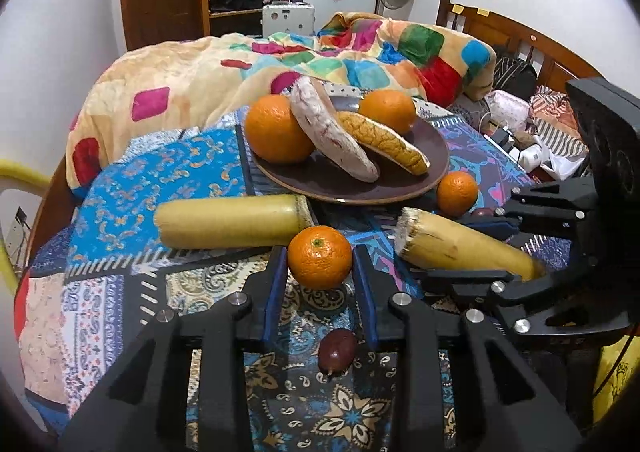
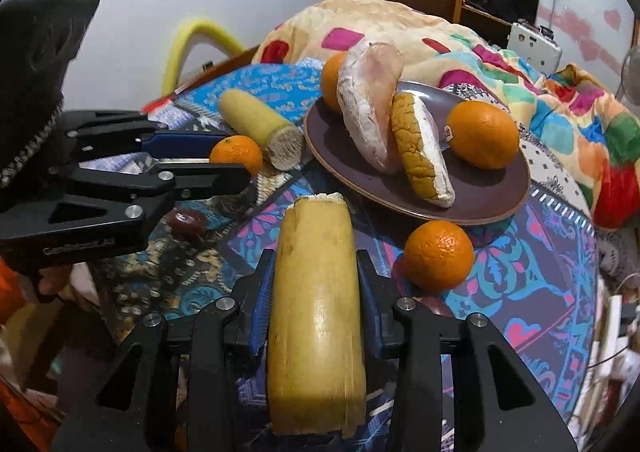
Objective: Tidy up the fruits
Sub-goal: 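Lift a small tangerine with the left gripper while the right gripper raises the stalk, then lower the tangerine onto the plate with the left gripper while the right gripper sets the stalk there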
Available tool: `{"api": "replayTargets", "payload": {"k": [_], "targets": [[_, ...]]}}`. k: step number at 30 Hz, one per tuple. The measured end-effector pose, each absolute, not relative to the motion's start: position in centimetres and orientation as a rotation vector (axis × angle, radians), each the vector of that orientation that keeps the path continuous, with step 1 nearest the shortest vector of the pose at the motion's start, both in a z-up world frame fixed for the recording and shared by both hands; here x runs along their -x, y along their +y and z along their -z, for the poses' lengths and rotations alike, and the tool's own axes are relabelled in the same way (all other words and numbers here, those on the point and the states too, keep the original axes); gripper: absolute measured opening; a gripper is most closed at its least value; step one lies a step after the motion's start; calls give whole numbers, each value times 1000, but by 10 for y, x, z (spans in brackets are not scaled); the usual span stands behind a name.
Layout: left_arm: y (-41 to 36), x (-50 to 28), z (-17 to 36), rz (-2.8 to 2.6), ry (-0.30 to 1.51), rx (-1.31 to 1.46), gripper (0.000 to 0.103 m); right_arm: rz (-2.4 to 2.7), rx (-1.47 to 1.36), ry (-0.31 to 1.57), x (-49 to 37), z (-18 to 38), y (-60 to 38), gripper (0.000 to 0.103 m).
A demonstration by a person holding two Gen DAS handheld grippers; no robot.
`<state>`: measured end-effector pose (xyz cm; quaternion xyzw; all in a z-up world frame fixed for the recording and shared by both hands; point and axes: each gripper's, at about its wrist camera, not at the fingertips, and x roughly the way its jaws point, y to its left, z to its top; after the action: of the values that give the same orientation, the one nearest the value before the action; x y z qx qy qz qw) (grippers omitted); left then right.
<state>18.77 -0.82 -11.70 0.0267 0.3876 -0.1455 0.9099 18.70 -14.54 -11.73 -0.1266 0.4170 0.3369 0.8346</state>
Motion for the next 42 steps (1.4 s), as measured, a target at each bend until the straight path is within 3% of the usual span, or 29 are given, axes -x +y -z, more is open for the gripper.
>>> {"api": "replayTargets", "payload": {"k": [20, 42], "targets": [[-6, -222, 77, 258, 706, -39, 33, -590, 181, 656, -213, 41, -176, 36], [-25, -259, 110, 283, 814, -77, 33, -565, 146, 684, -286, 51, -155, 35]]}}
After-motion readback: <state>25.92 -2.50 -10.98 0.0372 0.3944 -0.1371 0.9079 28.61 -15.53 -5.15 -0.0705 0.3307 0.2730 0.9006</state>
